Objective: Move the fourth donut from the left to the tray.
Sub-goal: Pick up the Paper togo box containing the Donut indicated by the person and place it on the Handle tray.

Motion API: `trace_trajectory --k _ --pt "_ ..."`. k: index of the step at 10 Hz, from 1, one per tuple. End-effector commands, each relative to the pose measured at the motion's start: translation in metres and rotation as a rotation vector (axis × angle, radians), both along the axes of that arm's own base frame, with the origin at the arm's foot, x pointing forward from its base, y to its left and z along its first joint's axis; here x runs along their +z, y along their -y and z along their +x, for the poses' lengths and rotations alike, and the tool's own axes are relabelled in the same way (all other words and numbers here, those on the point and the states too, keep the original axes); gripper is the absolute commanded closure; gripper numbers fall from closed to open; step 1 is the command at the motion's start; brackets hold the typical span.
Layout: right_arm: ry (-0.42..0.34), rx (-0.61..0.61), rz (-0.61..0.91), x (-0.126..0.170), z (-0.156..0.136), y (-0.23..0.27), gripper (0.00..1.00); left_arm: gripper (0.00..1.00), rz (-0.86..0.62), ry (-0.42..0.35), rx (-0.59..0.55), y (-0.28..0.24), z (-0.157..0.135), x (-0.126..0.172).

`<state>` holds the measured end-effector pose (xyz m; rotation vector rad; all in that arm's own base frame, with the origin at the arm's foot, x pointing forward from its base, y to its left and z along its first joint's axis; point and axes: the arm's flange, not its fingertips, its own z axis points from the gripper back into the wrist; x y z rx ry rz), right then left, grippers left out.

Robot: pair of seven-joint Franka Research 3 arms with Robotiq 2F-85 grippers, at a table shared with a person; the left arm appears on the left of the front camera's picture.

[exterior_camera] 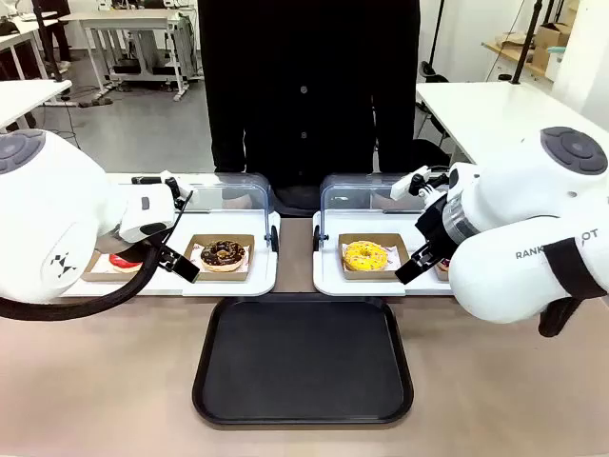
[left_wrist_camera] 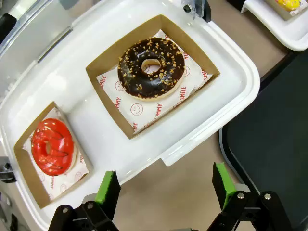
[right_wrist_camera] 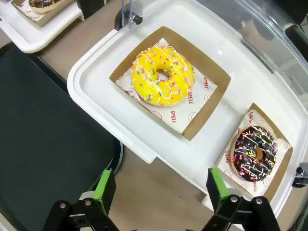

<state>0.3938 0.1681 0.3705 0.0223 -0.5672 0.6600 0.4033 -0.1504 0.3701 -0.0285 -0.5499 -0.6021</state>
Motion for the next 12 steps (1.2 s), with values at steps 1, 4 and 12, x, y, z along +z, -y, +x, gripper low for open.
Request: trace_trajectory --k 1,4,12 --pt "0.0 0.0 0.0 0.0 0.0 0.0 0.0 0.0 0.0 0.001 0.0 0.0 0.0 0.0" --pt "0.0 0.0 0.0 0.0 0.0 0.0 0.0 0.0 0.0 0.001 0.0 0.0 0.0 0.0" --pt "-0.052 0.07 0.201 0.103 0.018 0.049 0.0 0.0 -0.243 -0.054 -0.092 -0.087 0.011 0.092"
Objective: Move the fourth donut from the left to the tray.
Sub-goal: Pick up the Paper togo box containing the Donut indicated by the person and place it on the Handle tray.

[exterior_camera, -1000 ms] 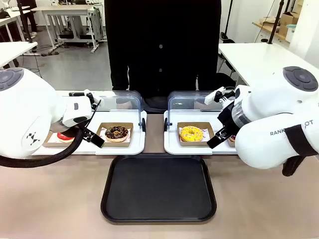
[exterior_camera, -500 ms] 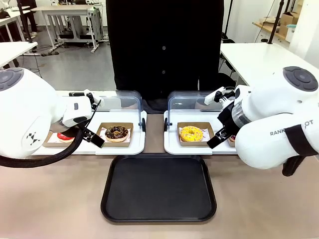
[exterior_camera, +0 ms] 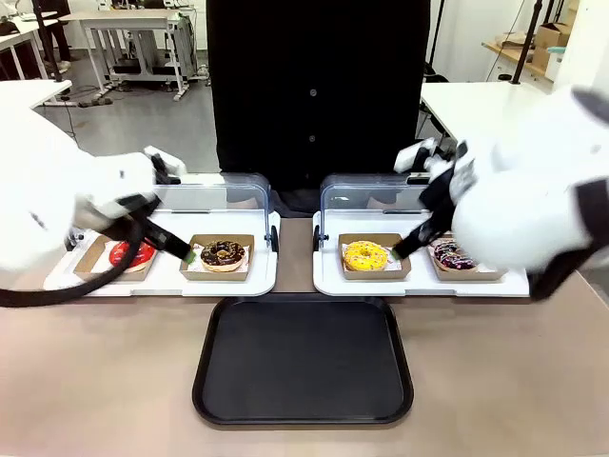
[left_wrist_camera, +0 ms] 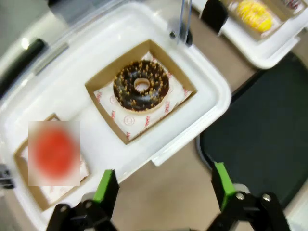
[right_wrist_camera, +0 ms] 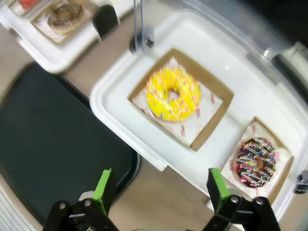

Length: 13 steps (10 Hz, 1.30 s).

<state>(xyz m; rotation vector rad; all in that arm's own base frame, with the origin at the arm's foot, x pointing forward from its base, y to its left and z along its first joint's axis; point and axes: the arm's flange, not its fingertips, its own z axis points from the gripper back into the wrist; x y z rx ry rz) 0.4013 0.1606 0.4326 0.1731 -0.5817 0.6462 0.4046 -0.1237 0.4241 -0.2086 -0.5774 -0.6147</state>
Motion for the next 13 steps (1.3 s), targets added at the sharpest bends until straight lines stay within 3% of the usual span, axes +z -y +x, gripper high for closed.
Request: trace_trajectory --k 1,3,5,7,9,12,13 --pt "-0.024 0.075 0.121 0.068 0.012 0.073 0.0 0.0 -0.157 -0.052 -0.083 -0.103 0.006 0.066" --pt "-0.001 0.123 0.243 0.1 0.026 0.148 0.0 0.0 -0.251 -0.037 -0.157 -0.189 0.005 0.09" --pt "0.046 0.254 0.402 0.107 0.037 0.242 0.0 0.0 -0.344 0.012 -0.312 -0.283 -0.014 0.088" --pt "0.109 0.302 0.53 0.099 0.034 0.301 0.0 0.0 -0.392 0.101 -0.403 -0.344 -0.018 0.072" --pt "0.197 0.348 0.616 0.091 0.026 0.338 0.0 0.0 -0.477 0.189 -0.434 -0.334 -0.033 0.065" --pt "0.245 0.374 0.698 0.084 0.024 0.363 0.0 0.0 -0.474 0.27 -0.463 -0.308 -0.042 0.075" --pt "0.22 0.338 0.737 0.082 0.022 0.368 0.0 0.0 -0.47 0.269 -0.461 -0.306 -0.044 0.075"
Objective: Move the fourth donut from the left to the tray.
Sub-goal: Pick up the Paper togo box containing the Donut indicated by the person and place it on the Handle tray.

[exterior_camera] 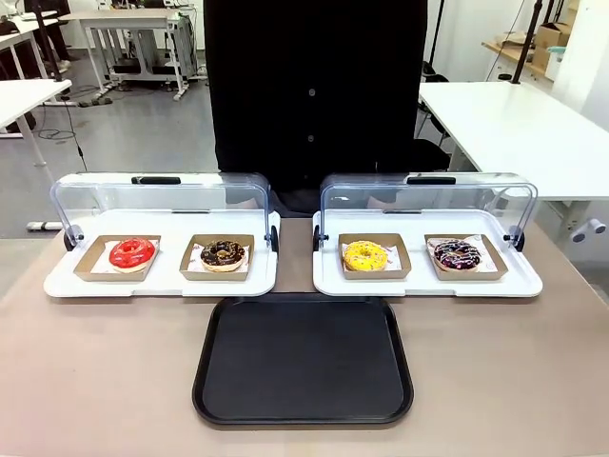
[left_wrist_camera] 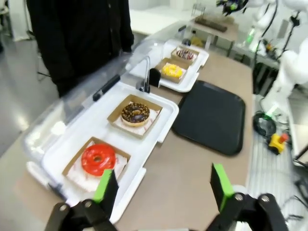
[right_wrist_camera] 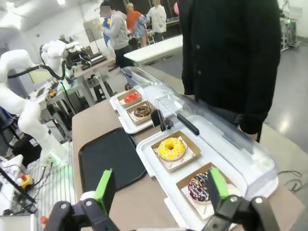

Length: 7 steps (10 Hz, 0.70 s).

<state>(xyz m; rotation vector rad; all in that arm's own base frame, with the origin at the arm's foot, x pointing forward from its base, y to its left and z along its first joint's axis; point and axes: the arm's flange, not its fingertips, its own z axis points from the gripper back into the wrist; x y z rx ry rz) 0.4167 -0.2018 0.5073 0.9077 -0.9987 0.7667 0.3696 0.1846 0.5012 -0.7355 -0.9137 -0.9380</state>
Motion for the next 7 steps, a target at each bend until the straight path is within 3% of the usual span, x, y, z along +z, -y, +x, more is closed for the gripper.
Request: trace_trajectory --k 1,2,7 --pt "-0.016 -0.002 0.005 0.0043 0.0048 0.0059 0.0 0.0 0.0 -0.007 0.062 0.0029 -0.0073 -0.0022" --pt "0.0 0.0 0.0 0.0 0.0 0.0 0.0 0.0 0.0 0.0 0.0 0.0 0.0 0.0" --pt "0.0 0.0 0.0 0.0 0.0 0.0 0.0 0.0 0.0 0.0 0.0 0.0 0.0 0.0"
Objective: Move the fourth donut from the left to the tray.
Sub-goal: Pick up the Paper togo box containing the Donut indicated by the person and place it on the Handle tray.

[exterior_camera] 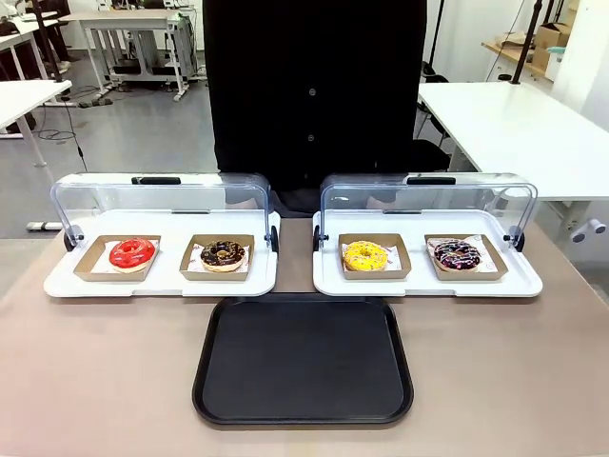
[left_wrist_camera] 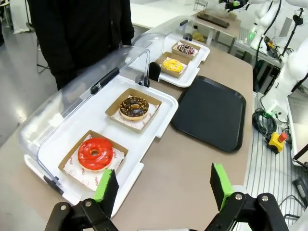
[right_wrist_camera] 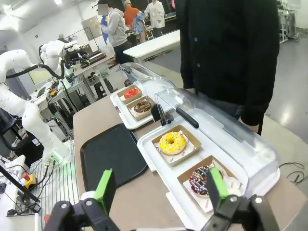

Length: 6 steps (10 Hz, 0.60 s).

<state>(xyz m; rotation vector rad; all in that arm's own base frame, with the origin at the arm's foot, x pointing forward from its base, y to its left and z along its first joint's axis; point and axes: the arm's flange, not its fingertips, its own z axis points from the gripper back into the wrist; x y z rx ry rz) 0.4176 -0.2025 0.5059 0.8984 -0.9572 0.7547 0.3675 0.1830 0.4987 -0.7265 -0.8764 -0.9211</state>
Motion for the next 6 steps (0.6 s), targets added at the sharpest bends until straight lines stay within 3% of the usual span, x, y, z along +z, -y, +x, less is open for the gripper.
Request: trace_trajectory --k 1,6 --pt "0.037 0.003 0.022 0.0014 -0.0009 -0.0008 0.0 0.0 -0.02 0.034 -0.011 -0.0016 0.0021 0.0026" --pt "0.037 0.003 0.022 0.0014 -0.0009 -0.0008 0.0 0.0 -0.02 0.034 -0.011 -0.0016 0.0021 0.0026"
